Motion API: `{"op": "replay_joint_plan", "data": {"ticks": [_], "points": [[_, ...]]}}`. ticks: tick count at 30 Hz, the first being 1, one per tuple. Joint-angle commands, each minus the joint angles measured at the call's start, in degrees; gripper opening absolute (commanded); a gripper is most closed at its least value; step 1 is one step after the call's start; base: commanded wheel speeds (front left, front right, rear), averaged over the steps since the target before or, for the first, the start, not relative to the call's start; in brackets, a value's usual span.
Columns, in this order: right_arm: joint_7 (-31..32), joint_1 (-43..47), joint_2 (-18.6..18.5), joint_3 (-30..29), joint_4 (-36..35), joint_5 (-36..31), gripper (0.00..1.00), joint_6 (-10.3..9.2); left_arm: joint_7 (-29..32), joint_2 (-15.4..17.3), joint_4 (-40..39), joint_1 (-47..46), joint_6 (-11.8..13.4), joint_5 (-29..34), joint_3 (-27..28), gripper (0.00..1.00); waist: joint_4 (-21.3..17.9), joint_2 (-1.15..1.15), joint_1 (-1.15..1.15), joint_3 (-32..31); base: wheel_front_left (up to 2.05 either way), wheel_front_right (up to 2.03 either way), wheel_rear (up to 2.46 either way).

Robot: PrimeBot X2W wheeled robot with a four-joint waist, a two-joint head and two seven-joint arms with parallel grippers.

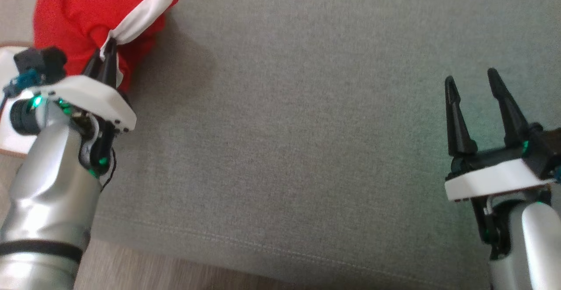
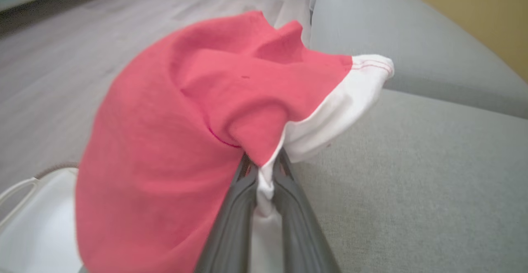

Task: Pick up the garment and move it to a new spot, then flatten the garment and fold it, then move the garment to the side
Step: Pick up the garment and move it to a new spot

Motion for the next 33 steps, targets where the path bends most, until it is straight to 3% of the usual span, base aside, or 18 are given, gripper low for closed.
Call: {"op": "replay_joint_plan", "data": {"ticks": [1, 9, 17, 24, 33], "points": [[-0.7, 1.0, 0.7, 1.0, -1.6, 0.4, 1.00, 0.44, -2.0, 3.5, -3.9, 0.6, 1.2, 0.8, 2.3, 0.00, 0.3, 0.00, 0.00, -3.8, 0.00, 0.00, 0.00], [-1.1, 4.1, 1.8, 0.6, -1.5, 1.2, 1.00, 0.44, -4.1, 5.0, -21.0, 10.4, 7.4, 3.4, 2.8, 0.00, -0.5, 0.00, 0.00, -9.8, 0.00, 0.00, 0.00], [-0.9, 6.2, 2.4, 0.6, -2.7, 1.9, 1.00, 0.44, -0.6, 6.3, -40.9, 18.0, 12.2, 5.9, 0.7, 0.00, -4.0, 0.00, 0.00, -11.8, 0.00, 0.00, 0.00], [-0.8, 5.4, 2.7, 1.2, -4.2, 2.2, 1.00, 0.44, 1.7, 3.8, -46.9, 15.6, 10.9, 8.0, -4.9, 0.00, -11.6, 0.00, 0.00, -10.2, 0.00, 0.00, 0.00], [-1.9, 4.4, 2.9, 0.9, -4.6, 3.1, 1.00, 0.44, 2.8, -3.4, -43.6, 7.1, 6.5, 10.2, -13.6, 0.00, -23.5, 0.00, 0.00, -5.9, 0.00, 0.00, 0.00]]}}
